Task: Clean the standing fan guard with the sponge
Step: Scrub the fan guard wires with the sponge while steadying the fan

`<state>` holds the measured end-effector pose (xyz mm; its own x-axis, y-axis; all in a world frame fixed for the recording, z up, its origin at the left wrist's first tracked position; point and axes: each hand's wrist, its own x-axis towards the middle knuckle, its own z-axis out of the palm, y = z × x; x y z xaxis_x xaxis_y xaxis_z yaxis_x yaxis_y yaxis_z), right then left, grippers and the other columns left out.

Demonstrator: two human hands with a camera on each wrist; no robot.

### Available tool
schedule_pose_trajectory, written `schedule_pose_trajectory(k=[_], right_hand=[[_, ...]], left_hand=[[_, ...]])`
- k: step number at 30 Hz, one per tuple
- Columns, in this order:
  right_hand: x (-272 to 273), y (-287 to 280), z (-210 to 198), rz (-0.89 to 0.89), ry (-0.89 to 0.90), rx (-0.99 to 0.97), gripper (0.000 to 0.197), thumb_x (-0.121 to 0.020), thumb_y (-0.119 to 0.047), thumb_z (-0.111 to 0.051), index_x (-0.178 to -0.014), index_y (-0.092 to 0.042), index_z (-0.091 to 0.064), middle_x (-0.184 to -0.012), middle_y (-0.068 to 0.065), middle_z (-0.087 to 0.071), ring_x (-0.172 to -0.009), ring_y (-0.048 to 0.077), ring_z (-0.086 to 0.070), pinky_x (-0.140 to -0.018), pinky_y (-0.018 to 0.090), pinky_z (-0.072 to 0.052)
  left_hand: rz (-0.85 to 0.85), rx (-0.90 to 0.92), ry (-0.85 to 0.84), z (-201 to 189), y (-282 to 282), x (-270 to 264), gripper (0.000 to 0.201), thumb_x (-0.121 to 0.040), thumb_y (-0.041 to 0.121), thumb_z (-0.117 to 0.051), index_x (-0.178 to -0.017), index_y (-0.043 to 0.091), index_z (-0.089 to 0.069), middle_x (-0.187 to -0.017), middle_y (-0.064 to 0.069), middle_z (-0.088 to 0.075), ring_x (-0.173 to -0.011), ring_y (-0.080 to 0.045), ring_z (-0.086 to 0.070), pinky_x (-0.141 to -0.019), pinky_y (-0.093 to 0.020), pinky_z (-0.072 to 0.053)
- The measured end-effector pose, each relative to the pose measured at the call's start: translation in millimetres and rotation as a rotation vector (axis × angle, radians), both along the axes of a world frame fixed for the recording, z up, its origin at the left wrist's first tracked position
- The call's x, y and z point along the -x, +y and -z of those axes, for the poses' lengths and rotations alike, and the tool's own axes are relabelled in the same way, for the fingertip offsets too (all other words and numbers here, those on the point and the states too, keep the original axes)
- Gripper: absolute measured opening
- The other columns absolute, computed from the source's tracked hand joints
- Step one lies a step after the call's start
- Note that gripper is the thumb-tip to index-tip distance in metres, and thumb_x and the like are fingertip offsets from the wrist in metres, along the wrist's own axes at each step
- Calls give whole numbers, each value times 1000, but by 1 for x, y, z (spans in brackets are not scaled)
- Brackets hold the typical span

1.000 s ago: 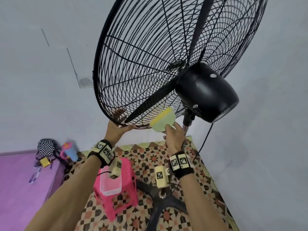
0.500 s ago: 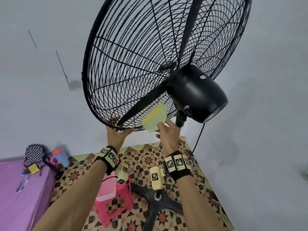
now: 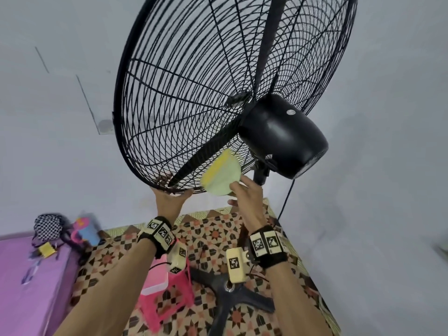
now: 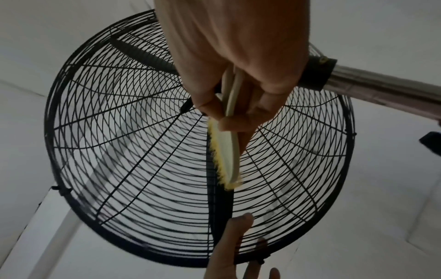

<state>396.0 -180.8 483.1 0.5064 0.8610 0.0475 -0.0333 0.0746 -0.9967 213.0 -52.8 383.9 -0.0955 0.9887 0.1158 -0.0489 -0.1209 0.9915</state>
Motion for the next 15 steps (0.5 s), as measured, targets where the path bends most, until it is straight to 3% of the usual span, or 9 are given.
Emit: schedule_pose_trajectory(k=[5,7,9,10,13,15], right_hand=[[-7,10,6,187,33,24,21,-94,-11,-60,-112,-12,-73,-108,5,-75,-93,17,-71,-65,26,-60],[1,12,2,184,-62,4,25,-95,-11,-60,-117,-10,-72,-109,3,-74,-91,8,-70,-63,23,-59],[6,10,-3,134,-181,-31,24,-94,-11,-61,-115,-12,-74,-104,0,-78,-82,0,-69,-62,20,-54],[7,7,-6,102,-197,-40,24,-94,-11,-62,-114,-13,-74,-102,-1,-78,-82,-2,-69,-65,17,-53],[-2,-1,-7,122,-200,-59,17,-95,-9,-62,-102,-19,-74,-94,-10,-77,-87,-3,-70,-70,9,-52],[-9,2,-7,232,-235,-56,16,-95,-12,-63,-106,-17,-74,-98,-5,-77,-90,4,-70,-67,2,-46]], left_hand=[[17,-9,-21,-7,-5,-6,128,-76,11,-93,-163,19,1,-146,8,-34,-135,-9,-38,-116,-29,-28],[34,0,-32,-8,-5,-3,125,-77,10,-93,-162,19,-3,-145,9,-37,-124,-4,-50,-113,-29,-32],[50,-16,-30,-8,-3,2,119,-74,13,-95,-160,18,-14,-146,5,-50,-108,8,-59,-108,-32,-41],[62,-14,-35,-5,-1,4,118,-71,17,-97,-159,19,-19,-146,3,-54,-107,8,-62,-105,-33,-45],[84,39,-24,1,1,8,115,-61,37,-102,-152,19,-36,-142,1,-61,-118,-8,-65,-106,-38,-50],[72,62,-19,1,0,6,107,-55,54,-101,-142,18,-51,-132,0,-67,-120,-16,-65,-109,-49,-50]])
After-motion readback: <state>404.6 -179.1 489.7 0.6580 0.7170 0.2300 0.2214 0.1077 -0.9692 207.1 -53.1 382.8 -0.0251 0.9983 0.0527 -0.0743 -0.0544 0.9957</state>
